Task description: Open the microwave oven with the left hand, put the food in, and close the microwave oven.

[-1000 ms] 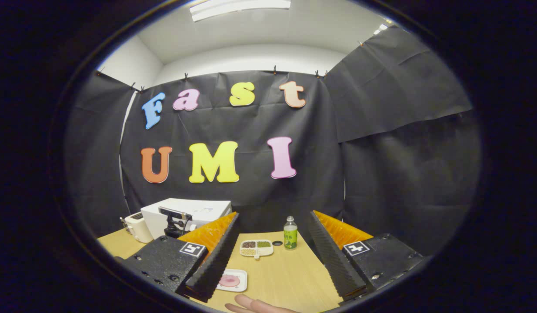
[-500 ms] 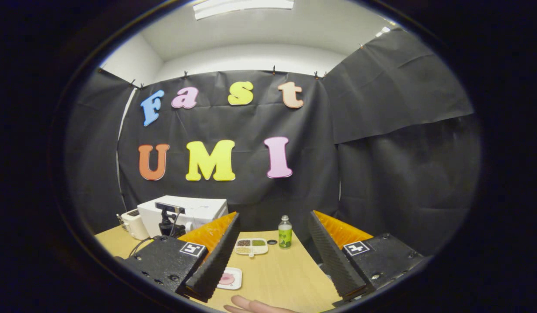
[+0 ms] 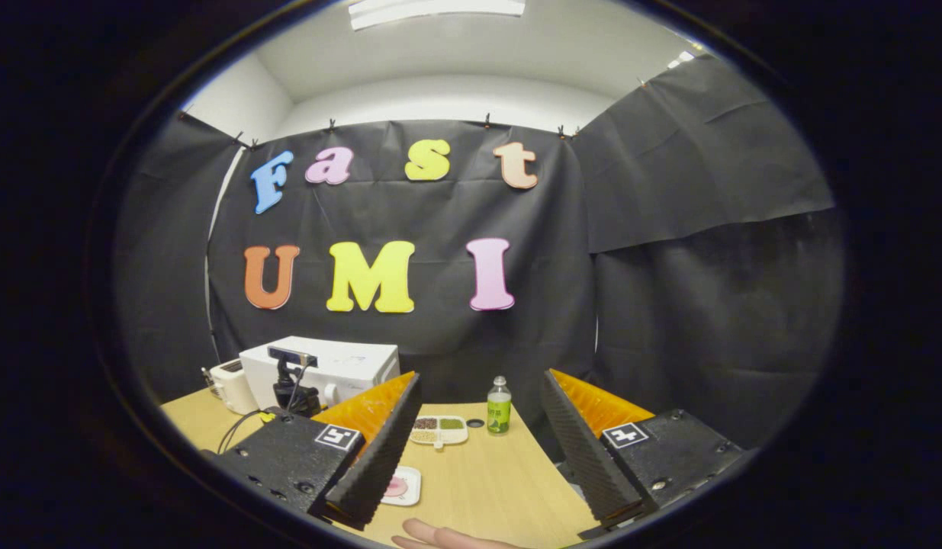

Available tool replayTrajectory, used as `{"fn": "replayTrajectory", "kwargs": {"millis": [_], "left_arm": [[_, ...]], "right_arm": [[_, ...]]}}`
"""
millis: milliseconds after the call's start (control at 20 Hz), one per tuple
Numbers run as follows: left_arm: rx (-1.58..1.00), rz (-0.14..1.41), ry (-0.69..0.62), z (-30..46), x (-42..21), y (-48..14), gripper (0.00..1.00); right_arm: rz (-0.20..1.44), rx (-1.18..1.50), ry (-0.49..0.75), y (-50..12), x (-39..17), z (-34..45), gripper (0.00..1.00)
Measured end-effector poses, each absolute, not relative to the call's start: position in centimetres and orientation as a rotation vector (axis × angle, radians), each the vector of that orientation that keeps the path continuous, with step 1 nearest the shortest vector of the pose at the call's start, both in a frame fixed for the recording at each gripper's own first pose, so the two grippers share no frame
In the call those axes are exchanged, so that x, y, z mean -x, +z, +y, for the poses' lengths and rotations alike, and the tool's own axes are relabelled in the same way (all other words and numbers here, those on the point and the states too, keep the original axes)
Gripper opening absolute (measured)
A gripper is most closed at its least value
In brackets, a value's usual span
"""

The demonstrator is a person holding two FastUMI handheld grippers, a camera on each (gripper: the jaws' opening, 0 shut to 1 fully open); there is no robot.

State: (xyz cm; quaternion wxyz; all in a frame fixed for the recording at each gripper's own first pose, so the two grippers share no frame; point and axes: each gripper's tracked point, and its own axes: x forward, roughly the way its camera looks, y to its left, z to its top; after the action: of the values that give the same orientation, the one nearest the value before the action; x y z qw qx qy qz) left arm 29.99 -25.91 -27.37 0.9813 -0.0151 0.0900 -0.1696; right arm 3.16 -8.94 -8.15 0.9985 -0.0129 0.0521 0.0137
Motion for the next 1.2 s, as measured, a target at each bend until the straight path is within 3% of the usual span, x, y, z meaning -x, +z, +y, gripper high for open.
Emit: {"fn": "replayTrajectory", "kwargs": {"millis": [100,150,450,500,550,600,650,700,900,950,1000,1200], "left_arm": [[0.018,0.18,-0.337,-25.9,-29.9,-27.3,0.09],[0.035,0.182,-0.334,-25.9,-29.8,-27.3,0.0],[0.022,0.164,-0.371,-23.7,-24.8,-27.2,0.0],[0.044,0.16,-0.39,-22.8,-23.1,-27.2,0.0],[0.051,0.161,-0.412,-21.9,-21.7,-27.2,0.0],[0.048,0.156,-0.436,-20.8,-20.3,-27.3,0.0],[0.045,0.154,-0.459,-19.8,-19.0,-27.2,0.09],[0.039,0.157,-0.478,-18.6,-17.8,-27.3,0.0],[0.023,0.16,-0.536,-14.1,-14.0,-27.6,0.0],[0.019,0.154,-0.543,-13.0,-13.5,-27.6,0.0],[0.017,0.158,-0.545,-11.6,-12.6,-27.8,0.07],[0.008,0.135,-0.531,-6.1,-10.3,-28.0,0.13]], "right_arm": [[0.112,0.02,0.039,-8.4,-2.9,-8.6,1.0],[0.115,0.016,0.039,-8.5,-2.9,-8.7,1.0],[0.122,0.015,0.032,-8.9,-2.8,-8.6,1.0],[0.126,0.016,0.035,-9.1,-2.7,-8.4,0.91],[0.131,0.019,0.036,-9.4,-2.7,-8.2,1.0],[0.14,0.022,0.038,-9.7,-2.6,-7.9,0.91],[0.15,0.025,0.046,-10.1,-2.3,-7.5,1.0],[0.157,0.026,0.057,-10.3,-1.8,-6.9,1.0],[0.164,0.032,0.097,-10.7,0.0,-4.4,1.0],[0.163,0.034,0.11,-10.7,0.5,-3.8,1.0],[0.16,0.034,0.123,-10.6,1.1,-3.0,1.0],[0.155,0.045,0.168,-10.6,3.1,-1.2,1.0]]}}
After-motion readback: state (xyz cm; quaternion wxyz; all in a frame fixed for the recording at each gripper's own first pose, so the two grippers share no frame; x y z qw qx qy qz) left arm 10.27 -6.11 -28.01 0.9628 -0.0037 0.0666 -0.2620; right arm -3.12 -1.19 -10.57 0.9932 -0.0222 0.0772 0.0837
